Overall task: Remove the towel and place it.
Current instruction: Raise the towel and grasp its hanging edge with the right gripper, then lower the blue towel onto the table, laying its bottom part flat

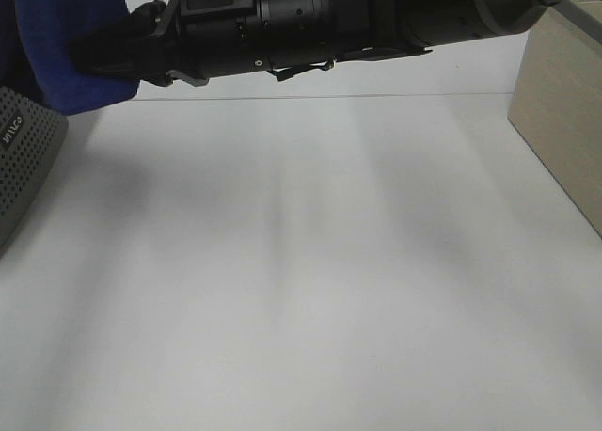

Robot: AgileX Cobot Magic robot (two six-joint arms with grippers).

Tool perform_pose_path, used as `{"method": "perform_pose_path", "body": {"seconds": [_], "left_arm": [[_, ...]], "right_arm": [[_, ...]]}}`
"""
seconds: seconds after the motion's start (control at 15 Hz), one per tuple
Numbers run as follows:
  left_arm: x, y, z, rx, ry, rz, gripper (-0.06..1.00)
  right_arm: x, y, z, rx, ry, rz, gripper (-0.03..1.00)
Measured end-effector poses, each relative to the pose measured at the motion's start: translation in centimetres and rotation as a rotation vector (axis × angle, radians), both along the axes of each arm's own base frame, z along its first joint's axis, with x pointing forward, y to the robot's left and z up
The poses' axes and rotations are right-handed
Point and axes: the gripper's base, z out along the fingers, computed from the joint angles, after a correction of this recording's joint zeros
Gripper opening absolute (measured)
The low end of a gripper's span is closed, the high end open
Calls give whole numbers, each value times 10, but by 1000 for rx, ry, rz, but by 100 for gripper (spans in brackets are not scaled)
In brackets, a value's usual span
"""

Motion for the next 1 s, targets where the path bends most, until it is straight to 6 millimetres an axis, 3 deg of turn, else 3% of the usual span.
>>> {"method": "perform_pose_path", "body": {"seconds": [0.2,0.4,0.6,0.8,1.0], "left_arm": [[0,0,-1,4,7,-2,0],[0,0,-1,-11,18,6,0],[6,-3,-5,-170,152,75,0],[28,-9,-20,-319,308,167,0],[51,-13,-32,-368,328,192,0]], "right_arm": [[-3,-2,-2,-61,86,11,2],[-10,-12,15,-188,71,-18,2],[-19,-37,46,-422,58,-142,2],[-23,-74,87,-656,118,-369,2],[-22,-101,122,-832,67,-563,2]]}}
